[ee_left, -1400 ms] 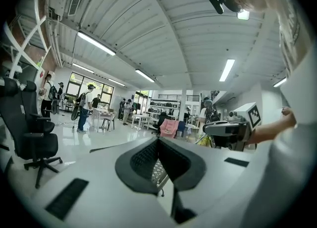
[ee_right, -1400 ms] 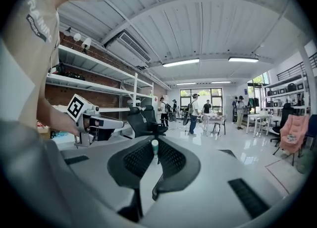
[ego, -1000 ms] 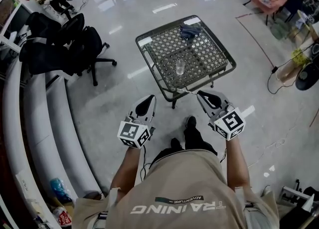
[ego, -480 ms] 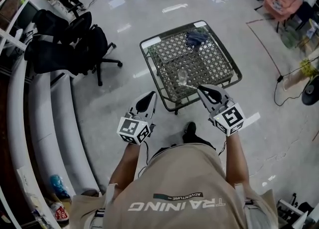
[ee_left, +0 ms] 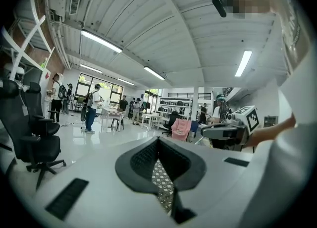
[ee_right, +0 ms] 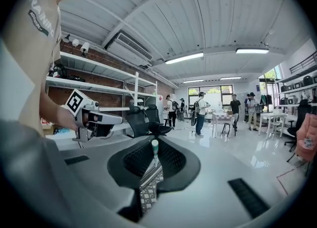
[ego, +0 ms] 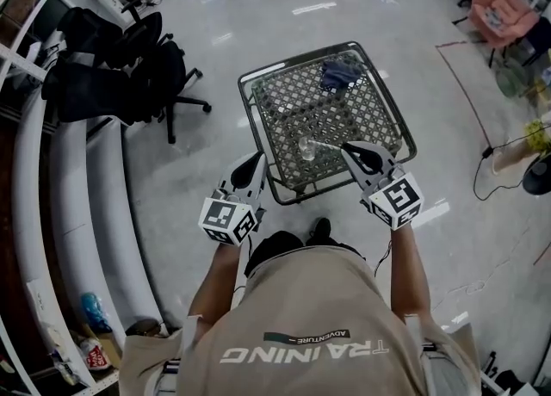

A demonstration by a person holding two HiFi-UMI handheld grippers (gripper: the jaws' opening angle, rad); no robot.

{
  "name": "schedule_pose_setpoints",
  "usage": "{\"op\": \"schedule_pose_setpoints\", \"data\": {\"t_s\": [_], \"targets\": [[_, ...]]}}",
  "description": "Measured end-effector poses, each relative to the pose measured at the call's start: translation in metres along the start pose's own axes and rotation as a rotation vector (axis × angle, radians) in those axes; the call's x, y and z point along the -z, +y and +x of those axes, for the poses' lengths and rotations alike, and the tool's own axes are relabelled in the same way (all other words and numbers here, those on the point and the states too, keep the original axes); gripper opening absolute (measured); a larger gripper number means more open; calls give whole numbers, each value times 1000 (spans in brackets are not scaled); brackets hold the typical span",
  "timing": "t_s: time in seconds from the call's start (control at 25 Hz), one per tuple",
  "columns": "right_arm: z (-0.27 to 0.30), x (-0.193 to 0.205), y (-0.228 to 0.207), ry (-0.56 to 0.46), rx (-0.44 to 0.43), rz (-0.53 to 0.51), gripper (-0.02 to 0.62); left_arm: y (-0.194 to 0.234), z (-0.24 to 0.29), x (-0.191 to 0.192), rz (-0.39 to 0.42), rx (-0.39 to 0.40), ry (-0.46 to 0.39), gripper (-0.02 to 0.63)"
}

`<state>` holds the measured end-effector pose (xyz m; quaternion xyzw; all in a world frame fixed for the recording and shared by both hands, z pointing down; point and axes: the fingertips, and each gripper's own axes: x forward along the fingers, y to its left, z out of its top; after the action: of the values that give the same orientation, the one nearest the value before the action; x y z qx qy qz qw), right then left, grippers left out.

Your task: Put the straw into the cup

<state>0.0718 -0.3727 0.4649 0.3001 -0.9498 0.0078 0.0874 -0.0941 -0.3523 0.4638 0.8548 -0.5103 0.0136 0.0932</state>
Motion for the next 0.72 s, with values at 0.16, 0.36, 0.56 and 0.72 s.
{"op": "schedule_pose_setpoints", "data": {"t_s": [0.16, 0.36, 0.56, 0.72], "targets": [[12, 2, -12, 13, -23, 4, 35, 11, 13, -3, -10, -18, 2, 17], [34, 5, -22, 29, -13, 11, 35, 30, 27, -8, 1, -3, -1, 17], [45, 10, -22, 72, 19, 18, 35, 48, 38, -7, -14, 37, -1, 17], [51, 15, -23, 102, 70, 22, 35, 61, 43, -10, -9, 92, -9, 17]]}}
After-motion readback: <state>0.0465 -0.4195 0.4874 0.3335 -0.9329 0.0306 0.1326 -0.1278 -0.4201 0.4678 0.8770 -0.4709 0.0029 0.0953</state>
